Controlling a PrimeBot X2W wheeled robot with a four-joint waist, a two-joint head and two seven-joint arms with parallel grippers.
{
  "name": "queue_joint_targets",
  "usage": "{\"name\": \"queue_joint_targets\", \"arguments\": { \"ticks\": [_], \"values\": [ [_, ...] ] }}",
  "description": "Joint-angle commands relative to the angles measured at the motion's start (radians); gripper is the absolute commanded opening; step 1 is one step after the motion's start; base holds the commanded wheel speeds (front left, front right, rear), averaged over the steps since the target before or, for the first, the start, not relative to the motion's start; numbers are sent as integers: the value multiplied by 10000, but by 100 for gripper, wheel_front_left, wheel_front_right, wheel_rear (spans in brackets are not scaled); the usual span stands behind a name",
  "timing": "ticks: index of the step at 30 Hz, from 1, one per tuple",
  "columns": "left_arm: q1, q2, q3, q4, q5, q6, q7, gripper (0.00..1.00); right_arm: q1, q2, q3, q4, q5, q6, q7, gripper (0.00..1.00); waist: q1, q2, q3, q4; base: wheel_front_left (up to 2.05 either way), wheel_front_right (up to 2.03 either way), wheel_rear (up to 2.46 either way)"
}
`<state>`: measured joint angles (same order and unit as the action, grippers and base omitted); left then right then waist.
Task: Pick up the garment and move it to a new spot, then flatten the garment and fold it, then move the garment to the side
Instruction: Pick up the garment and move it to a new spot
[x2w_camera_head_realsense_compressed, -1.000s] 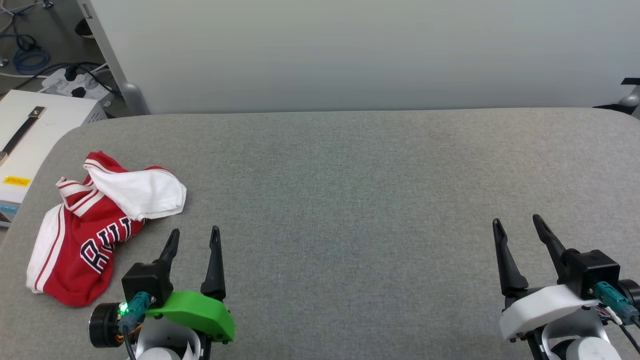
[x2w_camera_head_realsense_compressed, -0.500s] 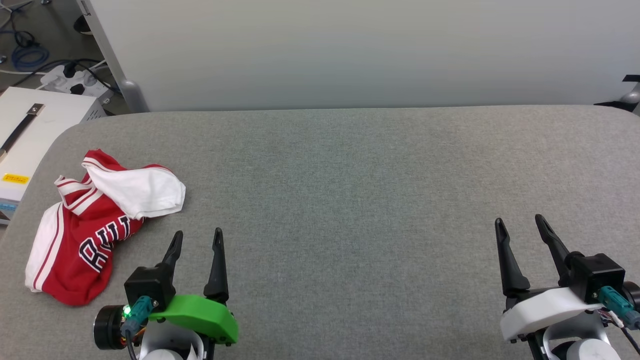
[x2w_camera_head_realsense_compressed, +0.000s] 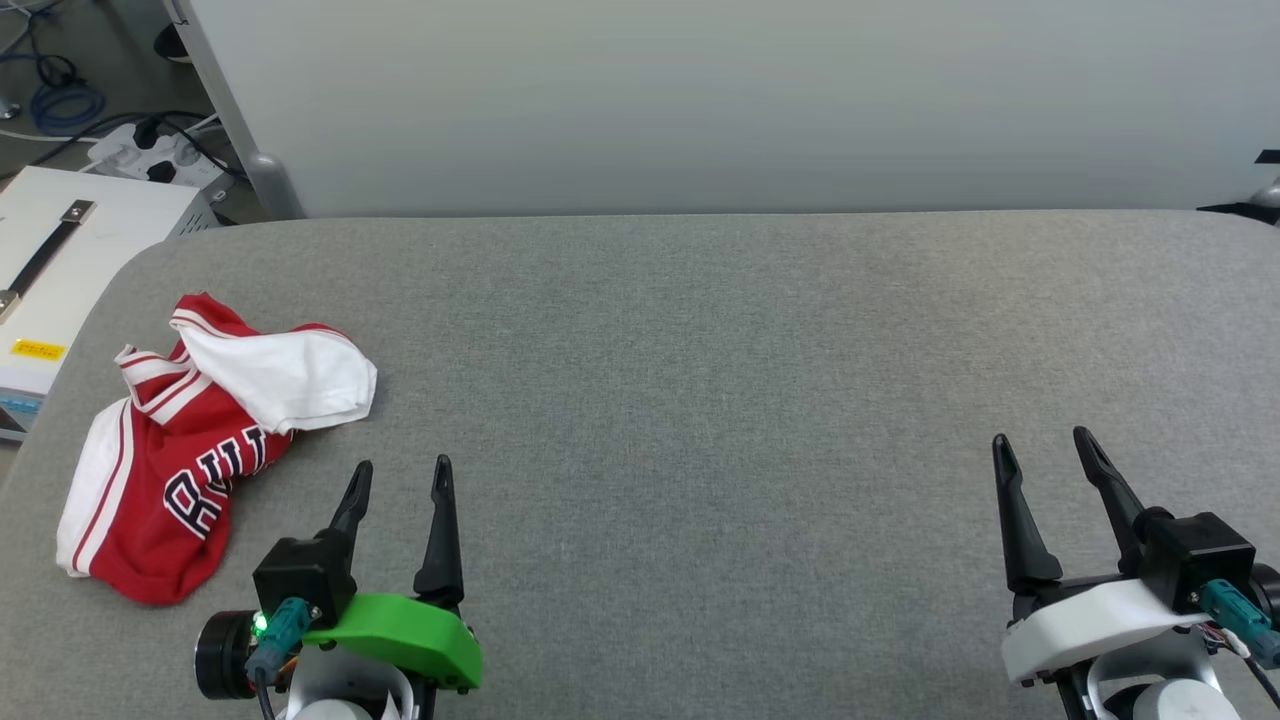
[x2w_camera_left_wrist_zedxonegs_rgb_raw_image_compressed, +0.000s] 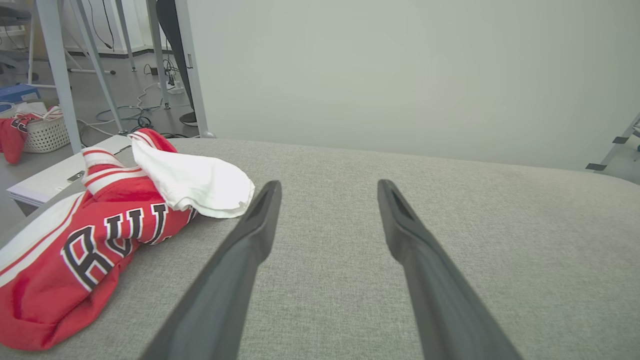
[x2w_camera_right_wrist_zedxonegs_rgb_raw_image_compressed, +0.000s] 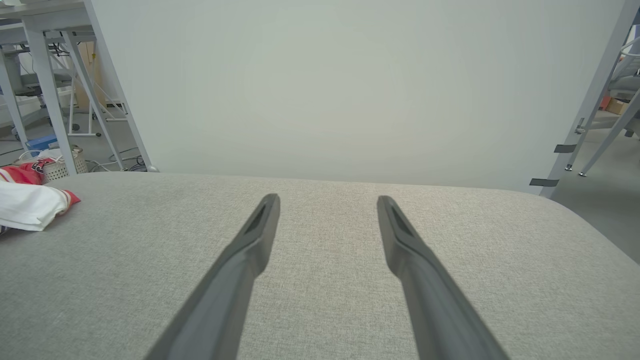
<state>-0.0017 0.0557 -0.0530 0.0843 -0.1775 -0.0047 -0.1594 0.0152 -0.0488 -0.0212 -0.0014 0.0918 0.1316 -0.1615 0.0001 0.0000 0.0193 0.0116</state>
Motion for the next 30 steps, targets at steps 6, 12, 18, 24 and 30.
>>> {"name": "queue_joint_targets", "arguments": {
  "ticks": [6,12,18,24,30],
  "values": [
    [-117,-38,-18,111,-252,-41,-227,100,105,-12,9,34,12,-7,-208,100,-1,0,68,186,0,0,0],
    [-155,-40,-47,180,-386,-45,-351,100,119,-12,127,85,3,-7,-332,100,-1,0,97,479,0,0,0],
    [-188,-43,-77,246,-657,-9,-475,100,141,-12,301,142,58,-7,-456,100,-1,0,103,1006,0,0,0],
    [-200,-46,-71,320,-758,-20,-599,100,127,-13,507,208,76,-8,-579,100,-1,0,57,1689,0,0,0],
    [-177,-48,-96,395,-848,-59,-723,100,157,-13,673,243,201,-8,-702,100,-1,0,-18,2446,0,0,0]
  ]
}}
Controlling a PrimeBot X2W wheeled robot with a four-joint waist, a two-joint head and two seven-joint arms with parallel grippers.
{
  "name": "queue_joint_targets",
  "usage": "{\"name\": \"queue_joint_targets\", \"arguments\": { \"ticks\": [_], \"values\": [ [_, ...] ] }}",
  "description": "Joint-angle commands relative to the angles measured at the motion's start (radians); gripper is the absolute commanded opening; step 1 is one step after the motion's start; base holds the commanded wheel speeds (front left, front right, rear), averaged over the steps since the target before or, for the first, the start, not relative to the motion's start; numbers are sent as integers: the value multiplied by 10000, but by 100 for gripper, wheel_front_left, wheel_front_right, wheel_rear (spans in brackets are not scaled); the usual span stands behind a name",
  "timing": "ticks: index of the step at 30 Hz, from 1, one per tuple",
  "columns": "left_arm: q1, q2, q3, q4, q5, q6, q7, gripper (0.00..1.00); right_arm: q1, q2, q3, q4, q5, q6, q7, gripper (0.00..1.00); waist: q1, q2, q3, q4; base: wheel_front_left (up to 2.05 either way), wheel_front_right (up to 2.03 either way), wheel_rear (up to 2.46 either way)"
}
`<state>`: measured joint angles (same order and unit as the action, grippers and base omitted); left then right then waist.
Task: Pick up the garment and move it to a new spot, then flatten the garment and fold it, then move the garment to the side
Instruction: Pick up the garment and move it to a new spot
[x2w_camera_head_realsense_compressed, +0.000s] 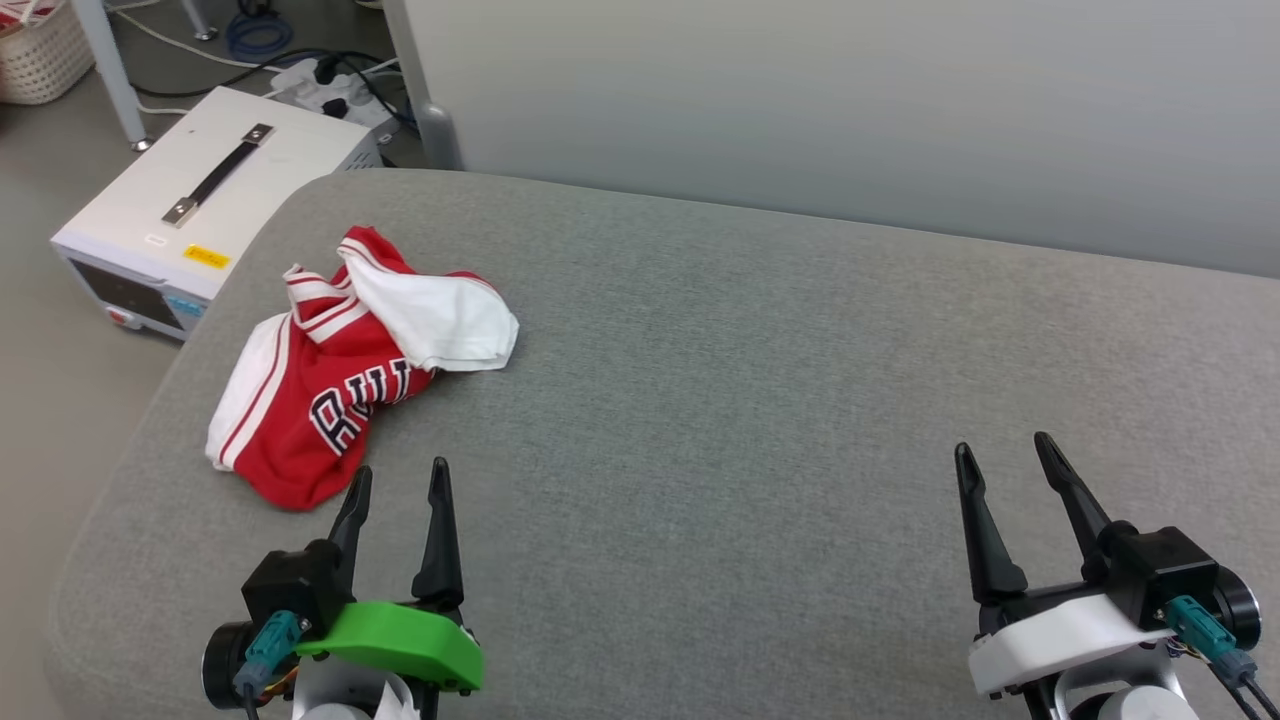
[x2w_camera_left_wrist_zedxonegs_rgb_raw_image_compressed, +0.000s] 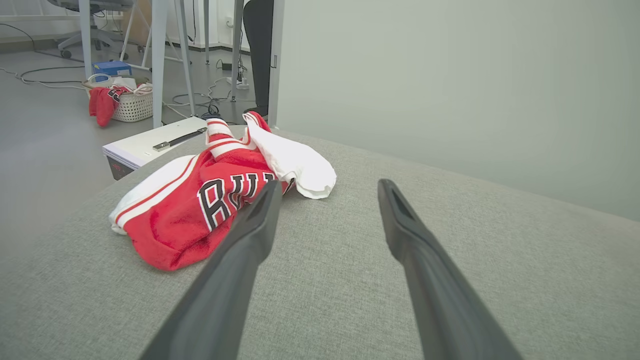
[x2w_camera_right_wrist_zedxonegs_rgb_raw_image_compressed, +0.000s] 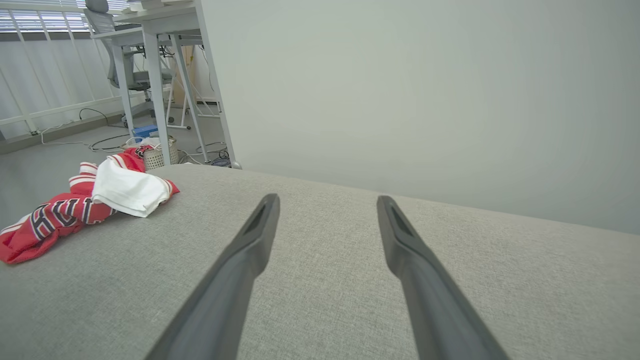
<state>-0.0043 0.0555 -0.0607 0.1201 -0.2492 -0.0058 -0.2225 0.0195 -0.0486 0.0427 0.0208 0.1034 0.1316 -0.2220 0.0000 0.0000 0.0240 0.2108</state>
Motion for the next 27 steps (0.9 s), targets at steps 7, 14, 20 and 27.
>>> {"name": "queue_joint_targets", "arguments": {
  "ticks": [7,14,20,27],
  "values": [
    [-121,-50,-78,97,-263,-73,-234,100,141,-15,205,44,147,-9,-240,100,0,0,-102,1367,0,0,0],
    [-89,-53,-151,185,-396,-147,-381,100,140,-16,295,80,207,-9,-387,100,0,0,-115,2201,0,0,0],
    [-49,-53,-366,232,-323,-338,-392,100,132,-16,321,96,251,-9,-398,100,0,0,-69,2528,0,0,0],
    [-59,-53,-489,259,-357,-311,-393,100,102,-16,326,106,275,-9,-398,100,0,0,-44,2642,0,0,0]
  ]
}}
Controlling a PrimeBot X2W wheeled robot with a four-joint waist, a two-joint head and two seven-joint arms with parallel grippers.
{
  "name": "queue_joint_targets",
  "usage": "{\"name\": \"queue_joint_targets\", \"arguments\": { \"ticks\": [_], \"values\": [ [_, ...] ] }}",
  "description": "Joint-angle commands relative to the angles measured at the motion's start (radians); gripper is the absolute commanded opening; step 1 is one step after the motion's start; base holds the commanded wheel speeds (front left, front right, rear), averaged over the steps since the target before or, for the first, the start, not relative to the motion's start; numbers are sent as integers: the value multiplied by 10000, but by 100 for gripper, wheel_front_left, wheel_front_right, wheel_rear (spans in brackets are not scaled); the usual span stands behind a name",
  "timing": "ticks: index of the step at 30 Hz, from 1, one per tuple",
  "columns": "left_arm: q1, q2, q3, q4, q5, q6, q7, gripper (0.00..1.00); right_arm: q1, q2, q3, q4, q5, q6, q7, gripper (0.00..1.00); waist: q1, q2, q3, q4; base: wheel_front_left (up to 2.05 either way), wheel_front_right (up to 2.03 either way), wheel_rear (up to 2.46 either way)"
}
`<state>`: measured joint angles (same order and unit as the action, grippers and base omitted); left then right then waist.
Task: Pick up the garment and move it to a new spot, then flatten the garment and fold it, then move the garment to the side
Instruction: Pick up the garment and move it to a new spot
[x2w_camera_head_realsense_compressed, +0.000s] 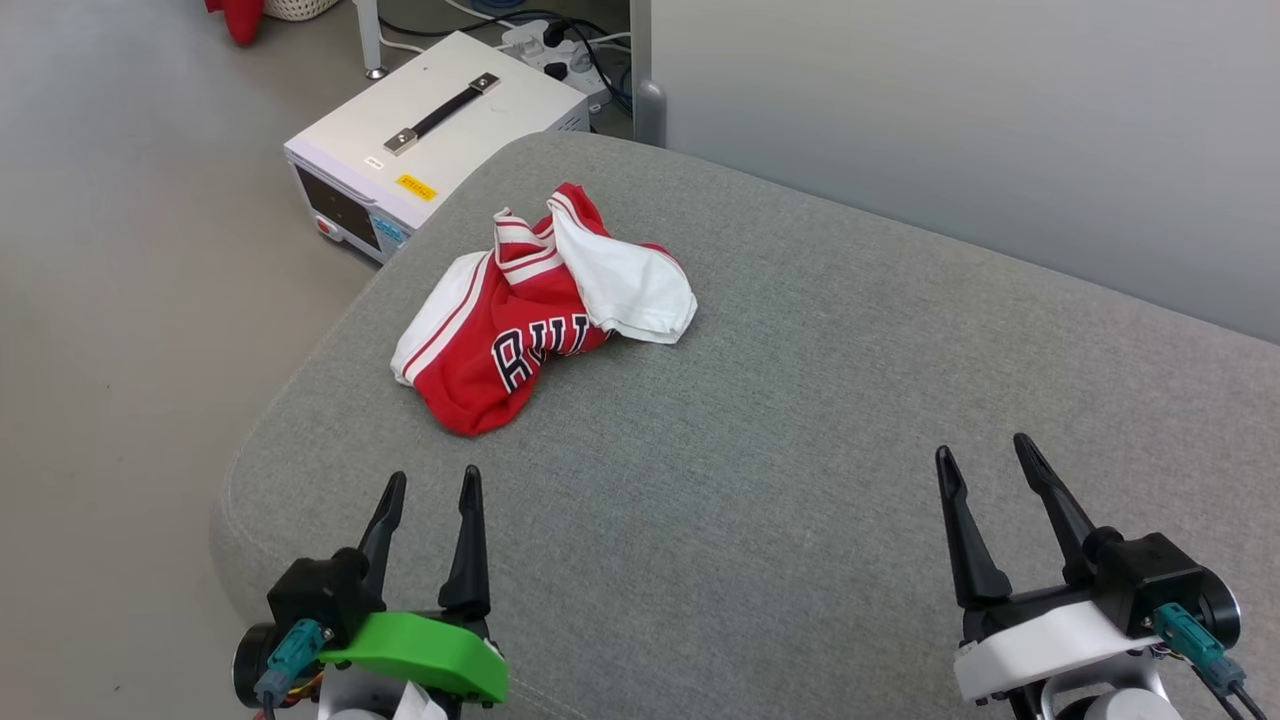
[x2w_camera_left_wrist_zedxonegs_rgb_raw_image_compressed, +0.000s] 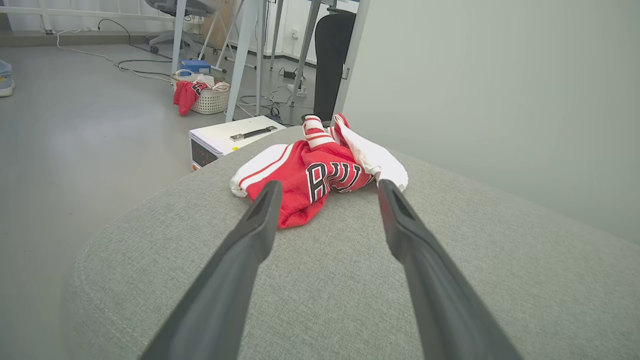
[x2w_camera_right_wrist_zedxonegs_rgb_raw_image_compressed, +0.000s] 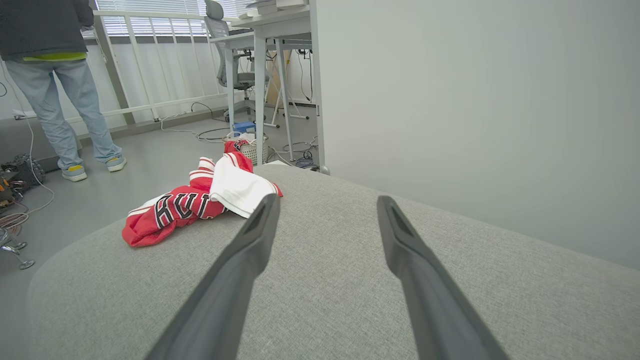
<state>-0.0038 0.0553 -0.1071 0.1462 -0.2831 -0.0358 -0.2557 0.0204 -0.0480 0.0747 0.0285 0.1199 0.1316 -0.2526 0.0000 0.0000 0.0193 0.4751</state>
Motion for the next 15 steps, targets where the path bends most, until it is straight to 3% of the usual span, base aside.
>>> {"name": "queue_joint_targets", "arguments": {
  "ticks": [1,15],
  "values": [
    [-66,-51,-17,-4,-20,-10,-61,100,86,-22,14,30,114,-9,-91,100,0,0,6,-5,0,0,0],
    [-314,-51,61,87,-359,-148,-61,100,-157,-22,44,-113,-116,-9,-91,100,0,0,740,-589,0,0,0]
  ]
}}
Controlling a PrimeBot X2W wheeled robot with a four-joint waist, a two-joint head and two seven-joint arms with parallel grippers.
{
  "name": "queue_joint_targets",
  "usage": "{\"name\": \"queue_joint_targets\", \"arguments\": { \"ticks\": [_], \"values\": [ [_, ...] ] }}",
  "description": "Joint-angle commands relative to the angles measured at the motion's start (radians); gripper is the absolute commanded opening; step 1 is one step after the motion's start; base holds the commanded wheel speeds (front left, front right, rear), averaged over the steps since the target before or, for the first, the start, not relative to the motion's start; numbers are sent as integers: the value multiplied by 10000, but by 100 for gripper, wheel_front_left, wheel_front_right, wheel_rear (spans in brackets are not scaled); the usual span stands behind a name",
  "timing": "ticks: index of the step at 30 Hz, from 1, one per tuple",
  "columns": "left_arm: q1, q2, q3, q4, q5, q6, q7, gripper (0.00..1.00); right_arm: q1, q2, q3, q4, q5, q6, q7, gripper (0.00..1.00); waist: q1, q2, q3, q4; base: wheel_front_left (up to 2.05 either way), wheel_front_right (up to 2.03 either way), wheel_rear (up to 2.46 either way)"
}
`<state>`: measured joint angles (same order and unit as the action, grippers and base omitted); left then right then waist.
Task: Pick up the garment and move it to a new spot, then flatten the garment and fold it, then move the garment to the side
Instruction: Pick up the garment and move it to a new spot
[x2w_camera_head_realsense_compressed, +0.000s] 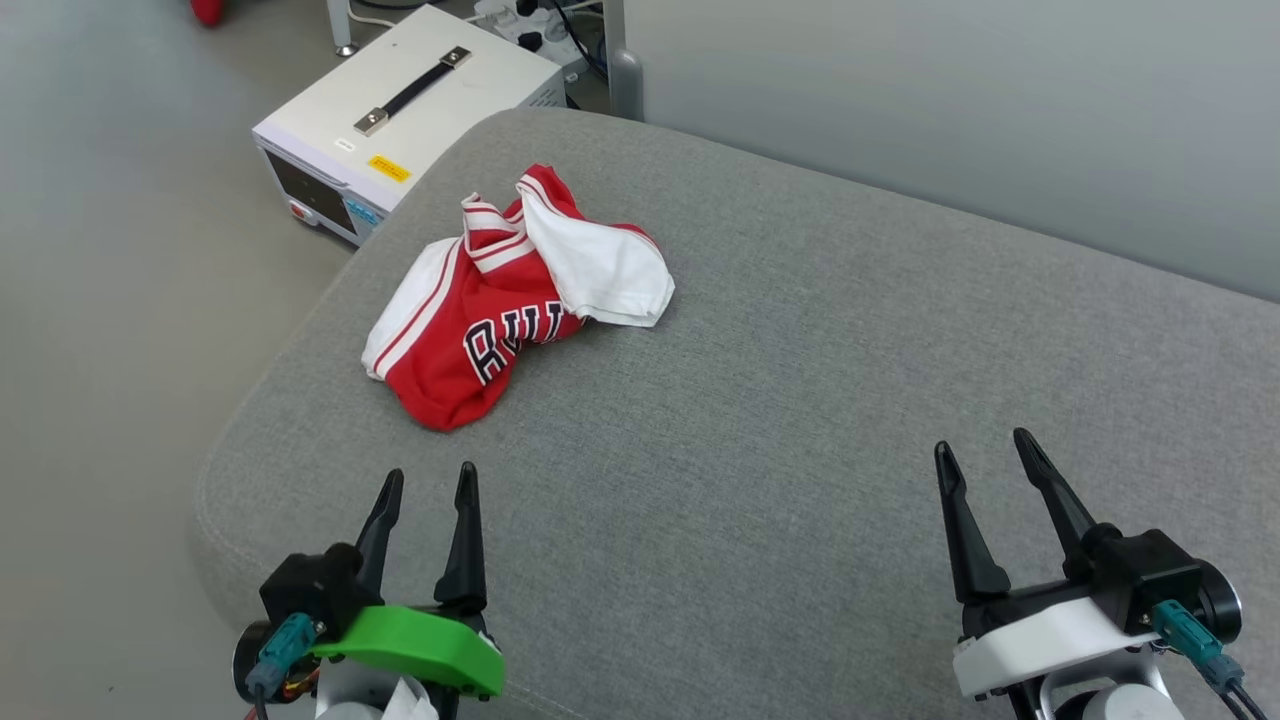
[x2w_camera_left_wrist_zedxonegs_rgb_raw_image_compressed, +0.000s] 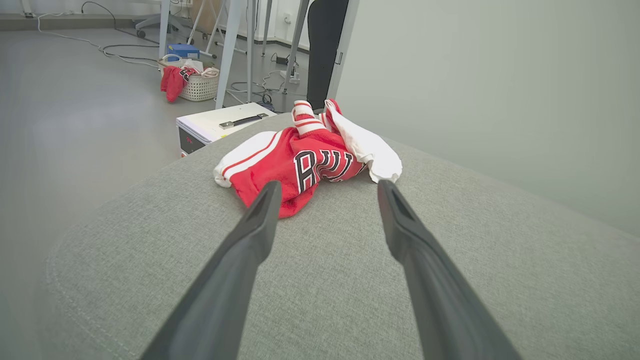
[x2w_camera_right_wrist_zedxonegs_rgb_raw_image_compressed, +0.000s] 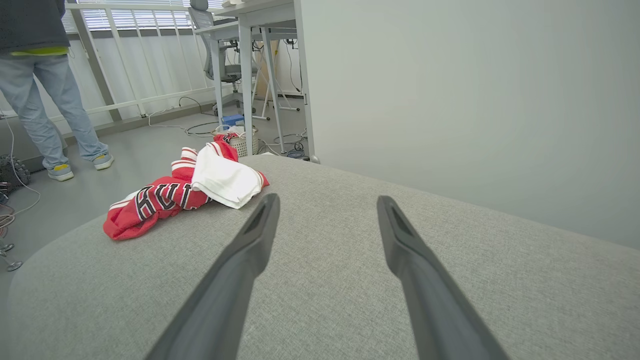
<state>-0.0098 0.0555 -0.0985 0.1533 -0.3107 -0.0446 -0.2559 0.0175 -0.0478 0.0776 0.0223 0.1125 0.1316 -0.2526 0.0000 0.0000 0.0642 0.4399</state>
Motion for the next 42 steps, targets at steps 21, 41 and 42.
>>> {"name": "queue_joint_targets", "arguments": {
  "ticks": [21,41,42],
  "values": [
    [-7063,2691,-625,4266,-1444,-855,4192,100,-1835,-296,449,-329,-678,-9,-92,100,0,0,3994,-2755,0,0,0],
    [-7756,4483,-2292,5404,-3364,-860,5071,0,-2140,-120,770,-6,-611,-9,-92,100,0,0,4043,-3299,0,0,0],
    [-7705,4505,-2360,5375,-3390,-860,4921,0,-2122,-114,777,26,-599,-9,-92,100,0,0,3912,-3294,0,0,0]
  ]
}}
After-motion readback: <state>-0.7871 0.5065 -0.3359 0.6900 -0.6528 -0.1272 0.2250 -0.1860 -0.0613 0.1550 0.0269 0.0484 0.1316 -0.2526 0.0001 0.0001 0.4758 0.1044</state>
